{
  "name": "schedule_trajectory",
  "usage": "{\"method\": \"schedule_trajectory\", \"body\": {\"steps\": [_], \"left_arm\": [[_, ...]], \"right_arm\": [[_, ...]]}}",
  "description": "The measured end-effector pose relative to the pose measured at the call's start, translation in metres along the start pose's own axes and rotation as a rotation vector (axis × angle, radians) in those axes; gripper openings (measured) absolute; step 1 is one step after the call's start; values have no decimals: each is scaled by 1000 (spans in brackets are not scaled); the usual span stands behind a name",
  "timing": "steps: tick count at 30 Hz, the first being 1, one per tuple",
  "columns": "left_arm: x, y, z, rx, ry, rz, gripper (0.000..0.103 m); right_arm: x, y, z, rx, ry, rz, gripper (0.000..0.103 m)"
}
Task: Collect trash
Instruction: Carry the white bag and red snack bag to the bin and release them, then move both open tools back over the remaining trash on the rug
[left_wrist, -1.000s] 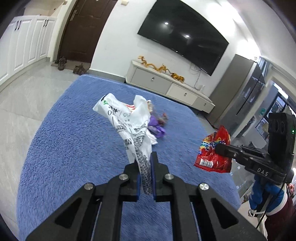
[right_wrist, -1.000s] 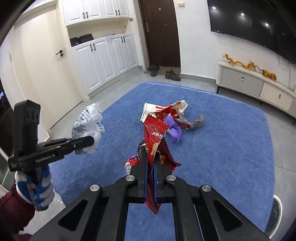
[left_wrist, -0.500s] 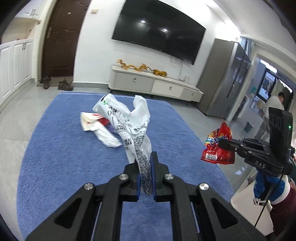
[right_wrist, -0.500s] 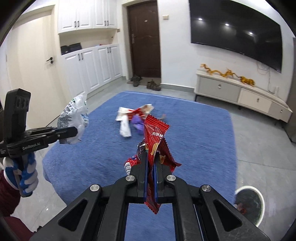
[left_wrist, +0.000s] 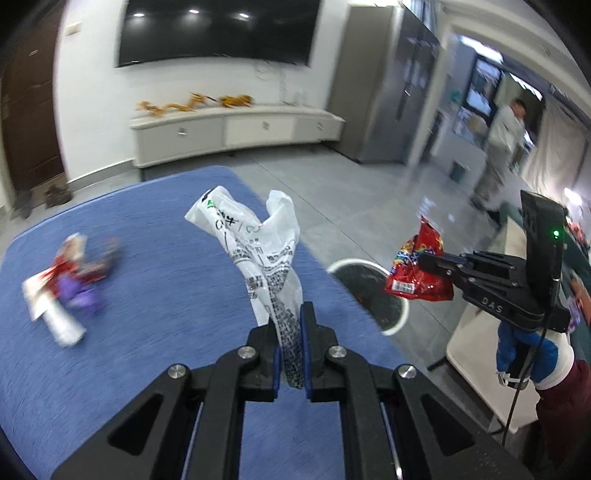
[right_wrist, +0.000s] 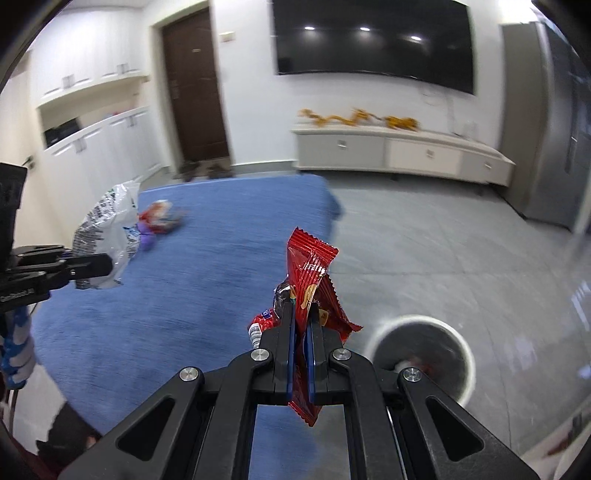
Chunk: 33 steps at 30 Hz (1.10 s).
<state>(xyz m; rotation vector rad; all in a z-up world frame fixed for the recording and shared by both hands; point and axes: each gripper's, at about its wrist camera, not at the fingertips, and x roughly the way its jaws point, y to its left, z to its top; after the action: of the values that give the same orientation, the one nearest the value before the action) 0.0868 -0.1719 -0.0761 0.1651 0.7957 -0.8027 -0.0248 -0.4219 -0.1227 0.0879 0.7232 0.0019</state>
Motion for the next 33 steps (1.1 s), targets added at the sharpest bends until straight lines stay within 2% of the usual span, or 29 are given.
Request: {"method": "schedule_trajectory", "body": {"steps": [8,12,15,17,18,20,22,23,24,27,33], "left_arm": [[107,-82,36,105,171,-83,8],[169,-111,57,87,265,-131,8],[206,-120,70,62,305,-150,9],[228,-123,79,28,326,-176,10],[238,-124,83,14,330,-192,10],[254,-128,88,11,347,-216,11],[266,-132,88,19,355,-222,22],[269,-135,89,19,357,-225,38],[271,-134,90,11,350,-226,50],[266,-125,90,-1,335,-239,51],[230,-106,87,5,276,-190,51]], "right_arm": [[24,-101,-32,165,49,-117,5],[49,-138,-40,231,86,-159,5],[71,-165,-44,278,111,-181,6],[83,-178,-45,306,122,-188,9],[90,-184,-45,319,128,-191,13],[105,-196,-48,353,145,-194,14],[116,-201,-50,363,160,-201,23],[121,-203,-51,369,169,-203,26],[126,-206,-53,372,179,-209,31],[128,-204,-62,370,200,-220,32],[120,-191,-64,326,216,-218,33]]}}
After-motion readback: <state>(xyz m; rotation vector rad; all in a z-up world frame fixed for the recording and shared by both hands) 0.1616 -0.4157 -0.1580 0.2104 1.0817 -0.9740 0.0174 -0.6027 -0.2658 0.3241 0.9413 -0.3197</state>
